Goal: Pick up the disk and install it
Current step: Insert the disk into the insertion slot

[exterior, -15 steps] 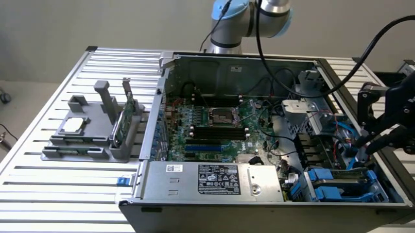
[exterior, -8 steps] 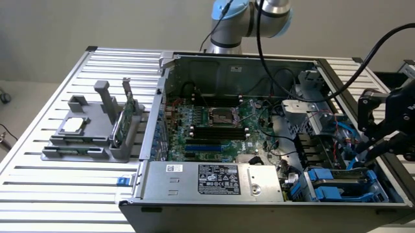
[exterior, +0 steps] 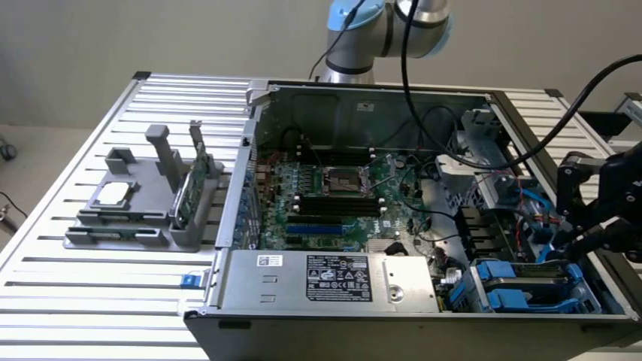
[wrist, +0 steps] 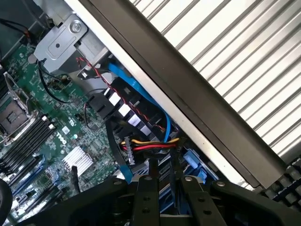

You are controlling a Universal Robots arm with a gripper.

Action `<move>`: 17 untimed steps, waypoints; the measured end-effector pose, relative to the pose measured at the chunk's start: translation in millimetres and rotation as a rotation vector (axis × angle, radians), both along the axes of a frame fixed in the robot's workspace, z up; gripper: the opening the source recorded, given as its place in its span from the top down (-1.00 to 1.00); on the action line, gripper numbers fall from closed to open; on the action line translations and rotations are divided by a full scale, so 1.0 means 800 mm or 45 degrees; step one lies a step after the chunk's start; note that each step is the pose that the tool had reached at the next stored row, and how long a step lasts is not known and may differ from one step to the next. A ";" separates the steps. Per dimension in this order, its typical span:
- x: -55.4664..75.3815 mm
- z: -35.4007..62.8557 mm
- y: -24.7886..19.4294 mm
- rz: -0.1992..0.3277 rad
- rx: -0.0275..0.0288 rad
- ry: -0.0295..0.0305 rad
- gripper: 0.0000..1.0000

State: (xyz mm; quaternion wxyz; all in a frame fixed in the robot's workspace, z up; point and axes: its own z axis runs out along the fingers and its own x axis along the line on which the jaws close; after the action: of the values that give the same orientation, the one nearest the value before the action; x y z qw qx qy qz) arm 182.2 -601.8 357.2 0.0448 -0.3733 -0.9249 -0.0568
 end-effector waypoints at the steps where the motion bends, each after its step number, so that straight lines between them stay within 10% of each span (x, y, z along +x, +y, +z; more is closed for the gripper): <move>1: 0.002 -0.002 -0.0008 -0.002 0.0029 0.0001 0.51; 17: 0.003 -0.011 -0.0053 -0.172 0.0091 -0.0005 0.51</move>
State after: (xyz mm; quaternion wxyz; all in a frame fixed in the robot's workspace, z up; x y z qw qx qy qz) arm 184.5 -606.0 348.4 0.0421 -0.4347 -0.8974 -0.0630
